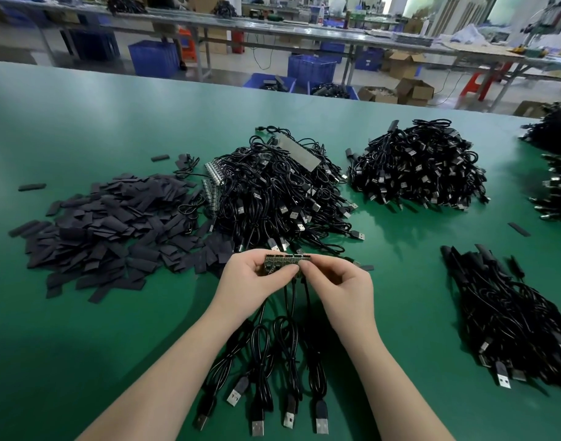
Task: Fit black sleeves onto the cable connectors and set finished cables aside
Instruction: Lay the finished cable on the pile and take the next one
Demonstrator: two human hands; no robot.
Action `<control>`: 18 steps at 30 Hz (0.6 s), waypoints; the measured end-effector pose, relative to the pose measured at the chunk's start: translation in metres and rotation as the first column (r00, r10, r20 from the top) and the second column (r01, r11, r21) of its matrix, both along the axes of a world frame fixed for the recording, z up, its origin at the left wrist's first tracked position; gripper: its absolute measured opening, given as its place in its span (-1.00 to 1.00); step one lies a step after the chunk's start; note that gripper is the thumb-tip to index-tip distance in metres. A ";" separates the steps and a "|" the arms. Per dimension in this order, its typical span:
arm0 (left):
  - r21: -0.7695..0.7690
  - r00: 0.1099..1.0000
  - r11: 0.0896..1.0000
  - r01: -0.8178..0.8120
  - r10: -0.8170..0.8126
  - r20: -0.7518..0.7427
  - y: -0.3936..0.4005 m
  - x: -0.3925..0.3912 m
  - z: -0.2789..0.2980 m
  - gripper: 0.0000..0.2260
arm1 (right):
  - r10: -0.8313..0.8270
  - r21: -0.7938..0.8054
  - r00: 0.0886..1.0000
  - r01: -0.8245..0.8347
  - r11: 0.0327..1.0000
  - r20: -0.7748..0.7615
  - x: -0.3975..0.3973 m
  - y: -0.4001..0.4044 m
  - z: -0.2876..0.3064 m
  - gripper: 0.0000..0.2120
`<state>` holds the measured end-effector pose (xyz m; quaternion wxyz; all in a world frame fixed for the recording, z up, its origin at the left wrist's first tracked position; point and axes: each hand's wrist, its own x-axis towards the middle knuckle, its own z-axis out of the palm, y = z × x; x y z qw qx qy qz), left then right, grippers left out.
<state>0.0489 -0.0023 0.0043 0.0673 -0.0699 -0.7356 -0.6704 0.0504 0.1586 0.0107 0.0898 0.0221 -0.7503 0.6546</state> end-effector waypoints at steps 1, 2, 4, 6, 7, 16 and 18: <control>-0.014 1.000 1.000 -0.004 0.004 0.006 0.000 0.000 0.000 -0.84 | 0.002 0.002 1.000 -0.002 1.000 0.007 0.000 0.000 0.000 -0.89; -0.024 1.000 1.000 -0.010 0.010 0.014 -0.001 0.000 -0.001 -0.85 | 0.008 0.002 1.000 -0.008 1.000 0.018 0.000 0.001 0.000 -0.90; -0.034 0.999 0.999 -0.021 0.022 0.032 -0.001 -0.001 -0.002 -0.87 | 0.015 0.016 0.999 -0.015 1.000 0.040 -0.001 0.002 0.000 -0.93; -0.042 0.999 0.999 -0.035 0.036 0.041 0.000 0.000 -0.002 -0.89 | 0.004 0.045 0.999 -0.005 0.999 0.037 -0.002 0.002 -0.001 -0.94; -0.046 0.998 0.998 -0.045 0.047 0.041 0.002 0.000 -0.002 -0.89 | -0.006 0.050 1.000 0.005 0.999 0.026 -0.001 0.002 -0.002 -0.94; -0.080 0.995 0.992 -0.098 0.100 0.028 0.008 0.001 0.001 -0.93 | -0.045 0.052 0.999 0.046 0.998 -0.017 -0.002 0.001 -0.004 -0.84; -0.093 0.994 0.990 -0.106 0.109 0.027 0.009 0.001 0.001 -0.94 | -0.042 0.054 0.999 0.043 0.998 -0.020 -0.001 0.000 -0.004 -0.85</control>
